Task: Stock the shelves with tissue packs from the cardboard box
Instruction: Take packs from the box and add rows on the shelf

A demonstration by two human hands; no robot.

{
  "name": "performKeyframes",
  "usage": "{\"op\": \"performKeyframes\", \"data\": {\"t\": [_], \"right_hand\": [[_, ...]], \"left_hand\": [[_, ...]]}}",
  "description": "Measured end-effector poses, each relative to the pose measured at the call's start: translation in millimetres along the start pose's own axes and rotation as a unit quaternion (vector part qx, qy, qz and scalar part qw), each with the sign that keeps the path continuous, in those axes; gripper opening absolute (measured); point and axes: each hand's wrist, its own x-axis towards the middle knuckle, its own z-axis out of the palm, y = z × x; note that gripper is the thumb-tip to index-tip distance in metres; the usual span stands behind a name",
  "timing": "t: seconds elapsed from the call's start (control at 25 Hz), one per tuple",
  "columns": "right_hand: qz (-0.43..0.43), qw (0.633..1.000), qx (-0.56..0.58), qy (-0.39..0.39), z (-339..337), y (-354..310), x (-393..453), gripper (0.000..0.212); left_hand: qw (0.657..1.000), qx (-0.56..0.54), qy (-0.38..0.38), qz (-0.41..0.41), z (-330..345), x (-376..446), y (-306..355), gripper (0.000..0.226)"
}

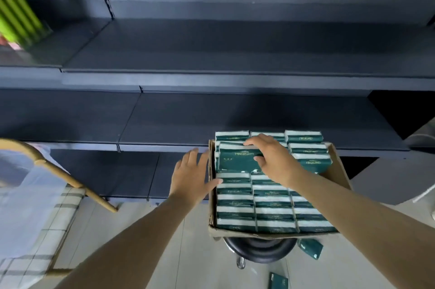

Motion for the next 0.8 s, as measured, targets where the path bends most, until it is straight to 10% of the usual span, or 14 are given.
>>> {"op": "performKeyframes", "data": {"t": [0.44, 0.8], "right_hand": [[-0.12, 0.982, -0.053, 0.135, -258.1, -126.8, 10.4, 0.038], [-0.156, 0.958, -0.082, 0.228, -334.7, -184.2, 69.6, 0.038]], "left_hand": [[0.959, 0.057, 0.271, 0.053, -274.1, 27.5, 45.4, 0.089], [0.92, 0.08, 0.379, 0.05, -385.0, 78.0, 18.9, 0.09]]}}
